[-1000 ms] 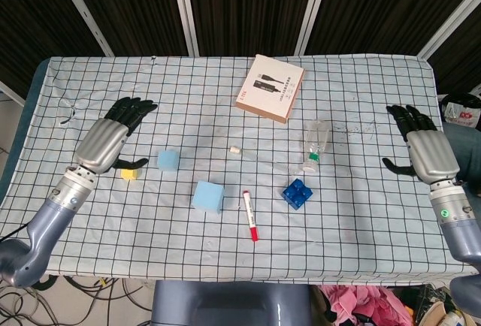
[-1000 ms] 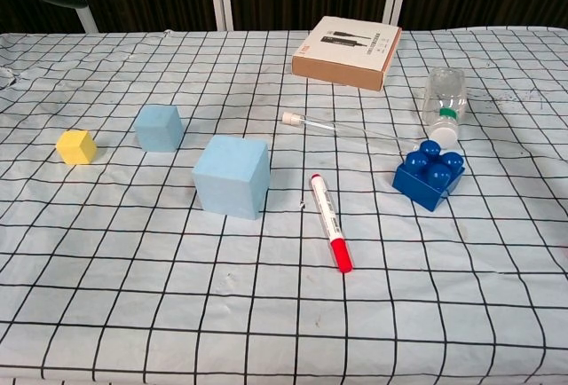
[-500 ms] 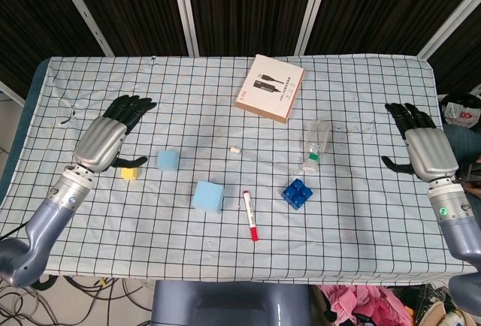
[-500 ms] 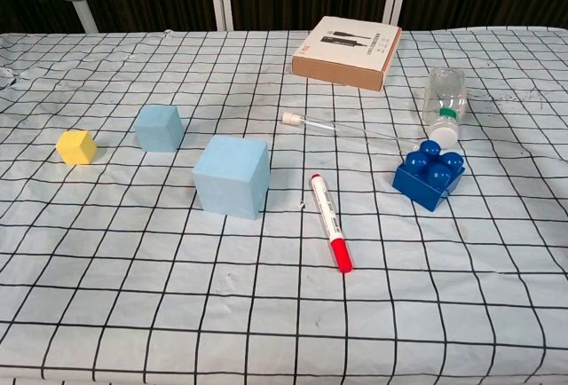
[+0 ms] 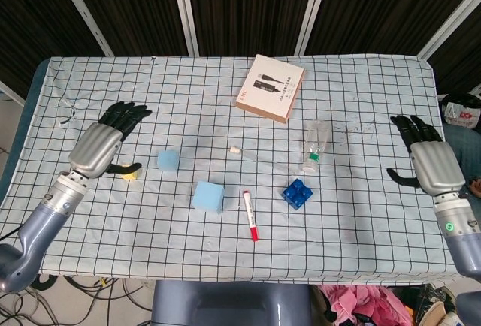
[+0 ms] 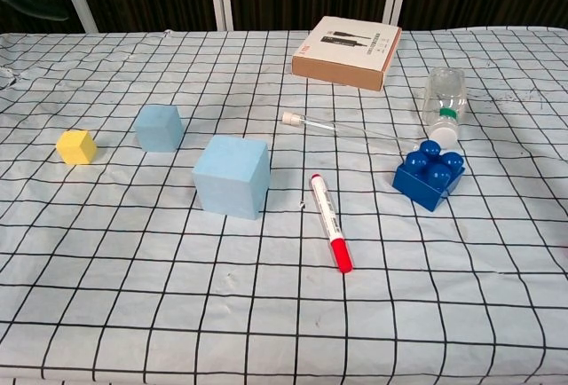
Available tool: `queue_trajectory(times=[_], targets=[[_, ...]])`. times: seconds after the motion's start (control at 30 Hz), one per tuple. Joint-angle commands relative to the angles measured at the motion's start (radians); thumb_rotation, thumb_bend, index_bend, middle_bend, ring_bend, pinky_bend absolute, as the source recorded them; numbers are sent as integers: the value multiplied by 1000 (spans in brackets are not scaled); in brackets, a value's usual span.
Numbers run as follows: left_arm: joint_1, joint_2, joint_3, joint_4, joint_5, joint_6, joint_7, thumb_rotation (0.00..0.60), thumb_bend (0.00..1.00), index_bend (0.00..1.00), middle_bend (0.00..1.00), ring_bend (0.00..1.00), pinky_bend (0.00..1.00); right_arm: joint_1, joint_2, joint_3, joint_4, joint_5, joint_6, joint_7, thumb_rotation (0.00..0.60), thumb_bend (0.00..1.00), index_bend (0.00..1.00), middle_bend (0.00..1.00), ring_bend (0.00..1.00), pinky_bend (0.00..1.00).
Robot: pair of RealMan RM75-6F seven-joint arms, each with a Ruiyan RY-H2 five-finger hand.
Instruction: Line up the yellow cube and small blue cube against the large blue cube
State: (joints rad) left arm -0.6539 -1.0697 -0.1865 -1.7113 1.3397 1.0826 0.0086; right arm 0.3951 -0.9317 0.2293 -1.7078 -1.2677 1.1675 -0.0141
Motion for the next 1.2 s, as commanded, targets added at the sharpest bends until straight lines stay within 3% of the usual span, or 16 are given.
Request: queue_trajectory(times=[0.03, 0.3, 0.43, 0.7, 1.2], targets=[[36, 6, 22, -5, -124, -17, 86, 600, 151, 139, 75, 0, 0, -110, 10, -60, -40, -86, 147, 26, 600, 200, 0, 51, 0, 107], [22, -61, 47, 62, -264, -100, 177, 600, 150, 152, 72, 0, 0, -275, -96, -186, 53, -215, 343, 30, 600, 199, 0, 51, 0, 107], [-4, -92, 39, 73, -320, -161, 171, 600, 147, 157, 53, 0, 0, -310, -165, -217, 123, -241, 373, 52, 600, 200, 0, 51, 0, 107], [-81, -205, 15, 130, -450, -185, 293, 600, 147, 174, 43, 0, 0, -302, -240, -218, 223, -256, 349, 47, 600, 199, 0, 51, 0, 107], [-235, -420, -3, 324, -700, -229, 488, 600, 151, 259, 43, 0, 0, -306, -249, -206, 244, -264, 355, 67, 600, 201, 0, 50, 0, 107]])
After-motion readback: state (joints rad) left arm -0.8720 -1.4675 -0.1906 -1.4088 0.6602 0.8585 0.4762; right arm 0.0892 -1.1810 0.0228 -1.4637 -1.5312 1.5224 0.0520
